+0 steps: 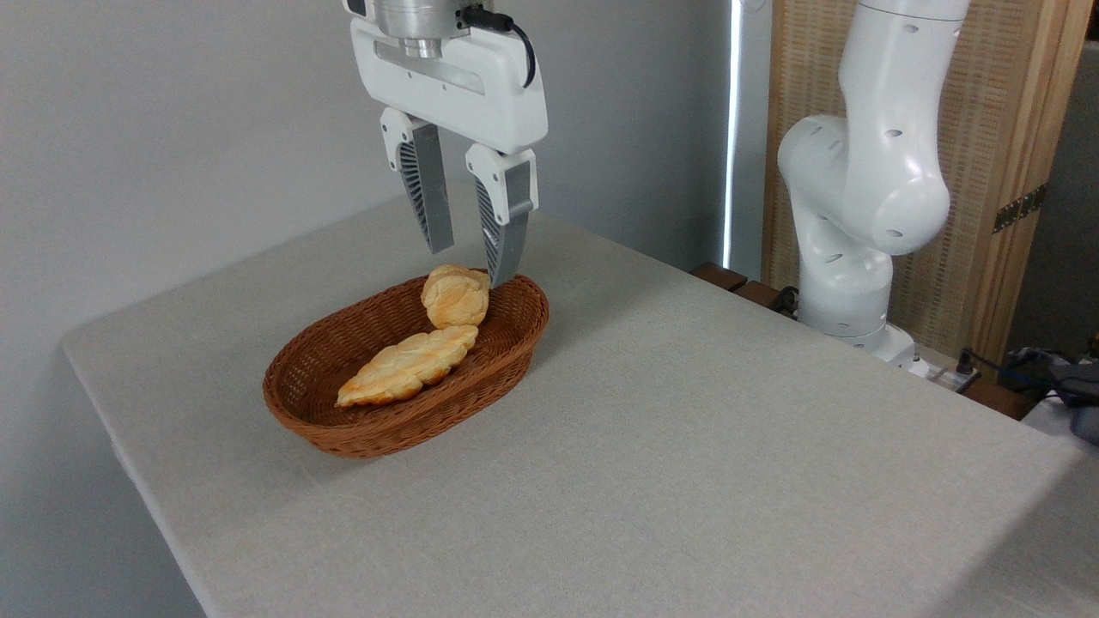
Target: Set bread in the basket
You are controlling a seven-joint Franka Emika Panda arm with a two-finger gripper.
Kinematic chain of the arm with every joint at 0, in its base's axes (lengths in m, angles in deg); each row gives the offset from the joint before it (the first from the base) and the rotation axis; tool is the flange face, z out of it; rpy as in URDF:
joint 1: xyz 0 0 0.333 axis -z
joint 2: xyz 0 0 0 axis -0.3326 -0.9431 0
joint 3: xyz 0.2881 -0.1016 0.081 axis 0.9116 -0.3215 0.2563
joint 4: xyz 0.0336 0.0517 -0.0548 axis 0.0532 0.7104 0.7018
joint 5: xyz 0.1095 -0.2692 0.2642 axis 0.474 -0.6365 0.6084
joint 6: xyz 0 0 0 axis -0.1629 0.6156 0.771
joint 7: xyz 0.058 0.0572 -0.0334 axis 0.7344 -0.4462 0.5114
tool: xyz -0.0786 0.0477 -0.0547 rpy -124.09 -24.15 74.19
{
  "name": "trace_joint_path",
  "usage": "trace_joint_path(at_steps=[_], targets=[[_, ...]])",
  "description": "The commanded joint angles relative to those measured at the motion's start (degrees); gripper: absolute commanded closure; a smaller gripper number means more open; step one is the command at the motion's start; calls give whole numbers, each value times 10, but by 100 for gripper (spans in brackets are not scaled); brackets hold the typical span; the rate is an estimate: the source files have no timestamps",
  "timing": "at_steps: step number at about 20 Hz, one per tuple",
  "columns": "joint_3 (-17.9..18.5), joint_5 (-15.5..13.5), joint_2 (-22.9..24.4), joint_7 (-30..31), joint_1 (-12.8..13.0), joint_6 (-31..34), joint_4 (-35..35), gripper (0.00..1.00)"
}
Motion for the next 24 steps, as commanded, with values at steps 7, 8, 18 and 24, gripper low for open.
trace_joint_path(at_steps=[7, 8, 18, 24], targets=[[-71, 23, -49, -2, -87, 17, -62, 0], [-69, 23, -56, 7, -87, 17, -72, 0], [-140, 16, -86, 20, -155, 18, -97, 0], [-159, 22, -92, 18, -168, 36, -102, 0]])
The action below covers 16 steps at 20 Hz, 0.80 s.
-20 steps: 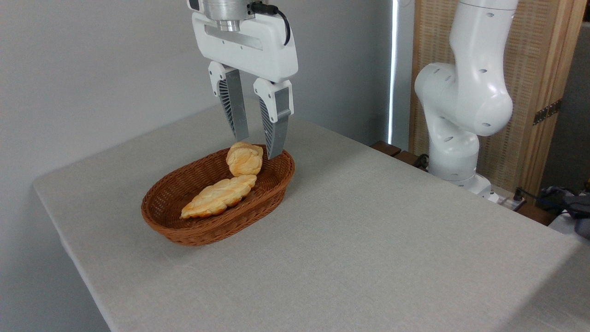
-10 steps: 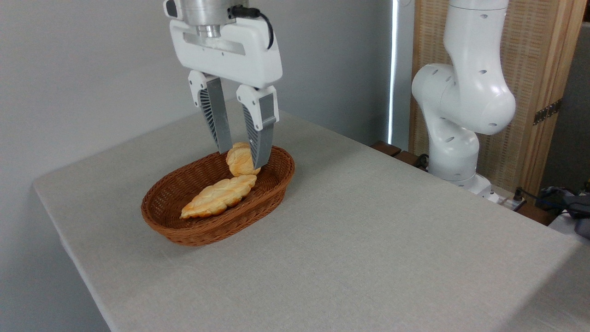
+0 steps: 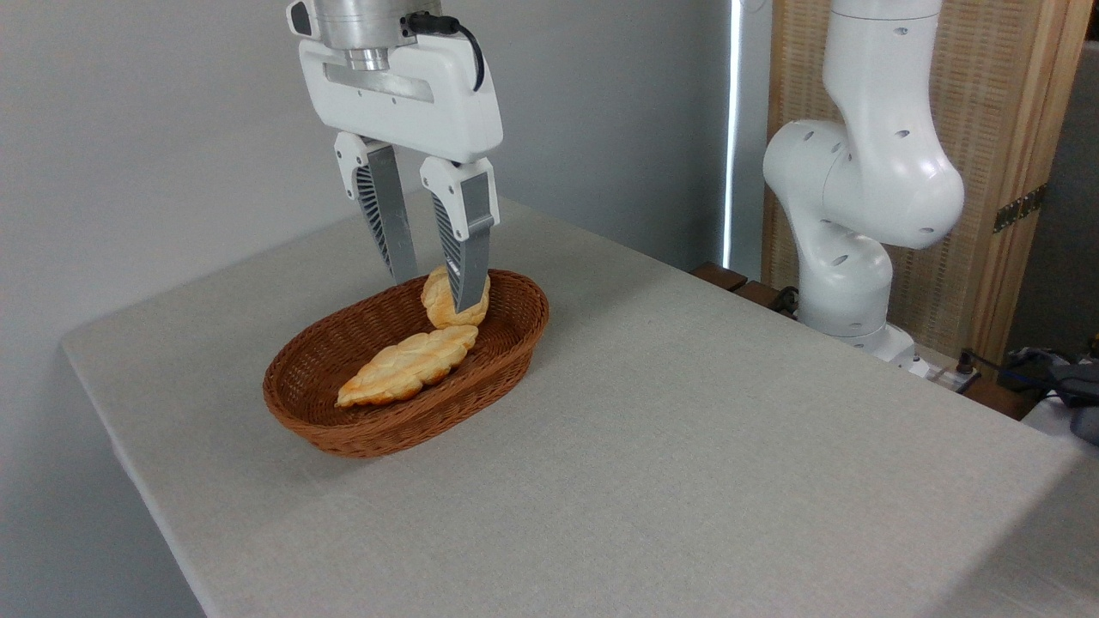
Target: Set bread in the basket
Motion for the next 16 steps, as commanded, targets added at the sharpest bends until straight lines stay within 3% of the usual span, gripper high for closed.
trace_joint_path(at_steps=[1, 16], targets=[[-9, 5, -12, 3, -8, 33, -24, 0], [-7, 5, -26, -1, -6, 50, -42, 0]])
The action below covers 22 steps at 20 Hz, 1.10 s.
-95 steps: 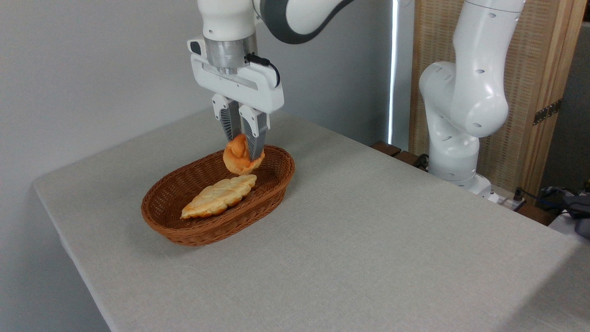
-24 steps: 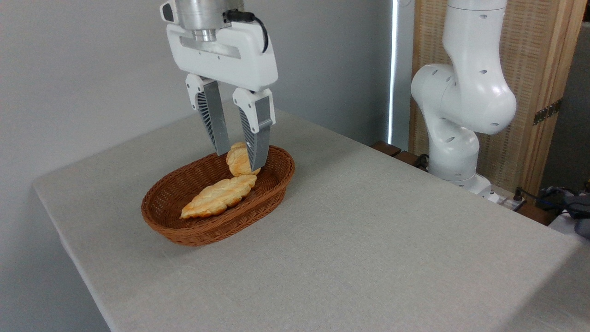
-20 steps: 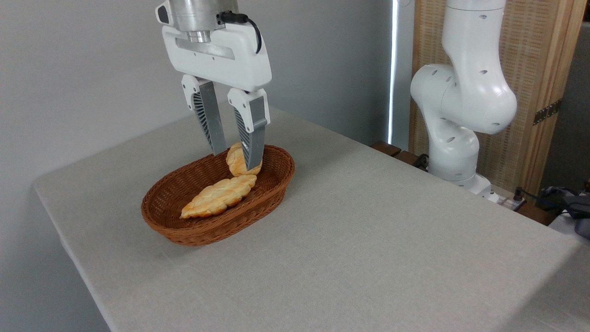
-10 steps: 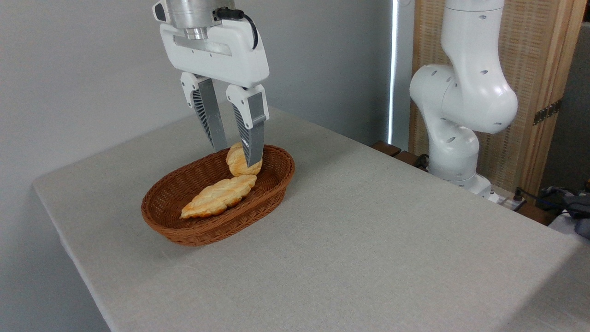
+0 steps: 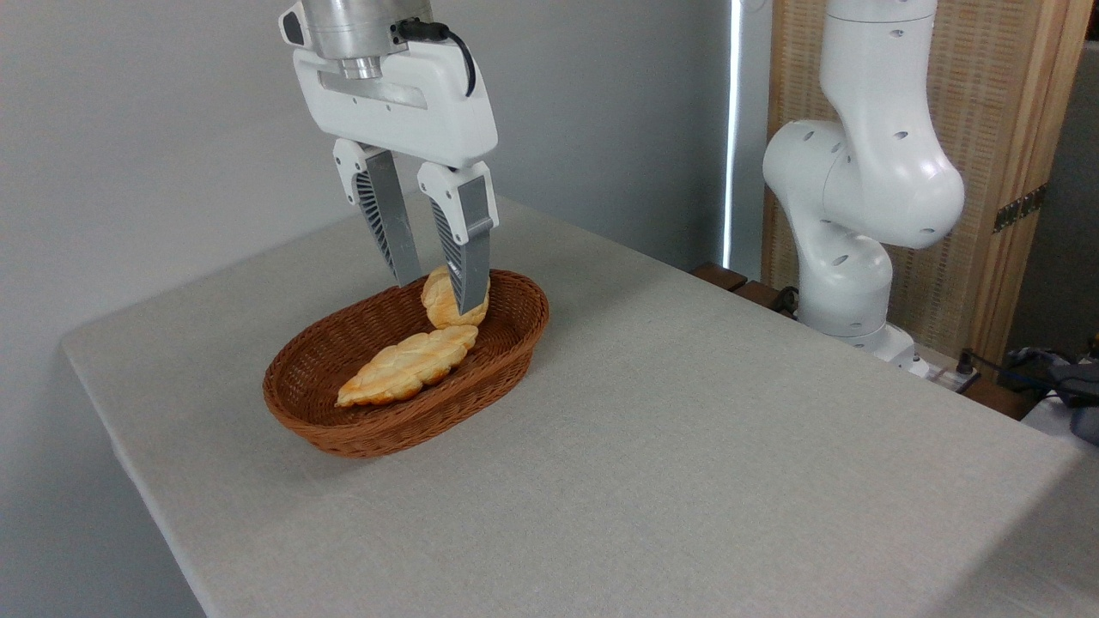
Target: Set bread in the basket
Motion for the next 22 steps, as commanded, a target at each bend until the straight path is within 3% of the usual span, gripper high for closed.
trace_joint_path(at_steps=[1, 8, 10, 22], targets=[[-5, 5, -6, -2, -4, 21, -15, 0], [-2, -5, -9, -37, -2, 21, -15, 0], [3, -40, -9, -60, -3, 21, -15, 0], [3, -40, -10, -82, -4, 21, -14, 0]])
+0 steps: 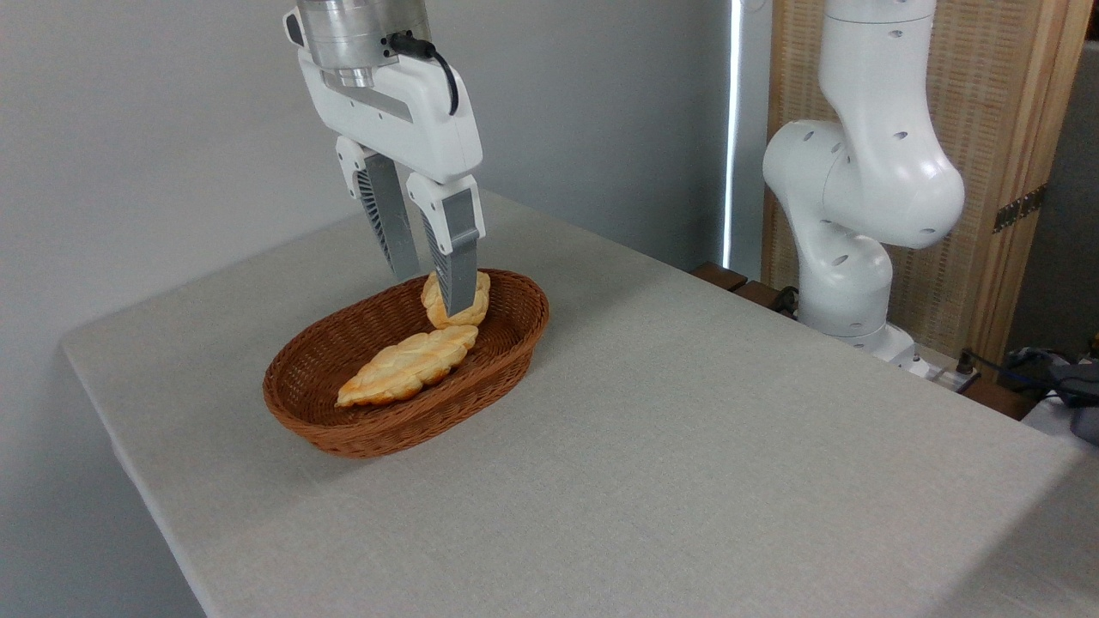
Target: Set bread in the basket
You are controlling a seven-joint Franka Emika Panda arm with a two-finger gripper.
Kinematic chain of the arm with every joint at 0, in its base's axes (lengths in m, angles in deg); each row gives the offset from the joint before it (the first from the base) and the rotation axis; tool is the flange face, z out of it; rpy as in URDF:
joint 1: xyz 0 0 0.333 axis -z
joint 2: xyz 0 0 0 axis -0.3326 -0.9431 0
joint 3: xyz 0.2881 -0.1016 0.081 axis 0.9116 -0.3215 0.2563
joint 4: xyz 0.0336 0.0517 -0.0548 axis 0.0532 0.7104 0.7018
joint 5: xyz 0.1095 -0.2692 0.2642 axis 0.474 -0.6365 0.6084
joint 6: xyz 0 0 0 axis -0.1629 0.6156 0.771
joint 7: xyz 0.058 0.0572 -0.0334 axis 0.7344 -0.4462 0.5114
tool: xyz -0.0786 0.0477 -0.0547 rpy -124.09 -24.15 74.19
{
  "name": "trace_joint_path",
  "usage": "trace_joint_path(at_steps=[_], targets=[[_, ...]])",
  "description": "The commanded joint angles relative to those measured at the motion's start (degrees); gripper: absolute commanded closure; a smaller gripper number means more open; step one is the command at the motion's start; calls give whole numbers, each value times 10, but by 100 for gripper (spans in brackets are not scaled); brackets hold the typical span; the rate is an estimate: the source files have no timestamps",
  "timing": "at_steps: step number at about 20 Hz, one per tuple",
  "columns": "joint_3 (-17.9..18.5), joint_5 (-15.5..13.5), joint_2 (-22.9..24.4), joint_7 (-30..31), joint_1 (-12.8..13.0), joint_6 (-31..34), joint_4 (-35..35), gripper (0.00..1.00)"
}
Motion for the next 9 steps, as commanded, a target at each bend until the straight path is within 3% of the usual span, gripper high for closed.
trace_joint_path(at_steps=[1, 9], targets=[[3, -9, -6, -16, -2, 21, -14, 0], [3, -7, -6, -14, -2, 21, -14, 0]])
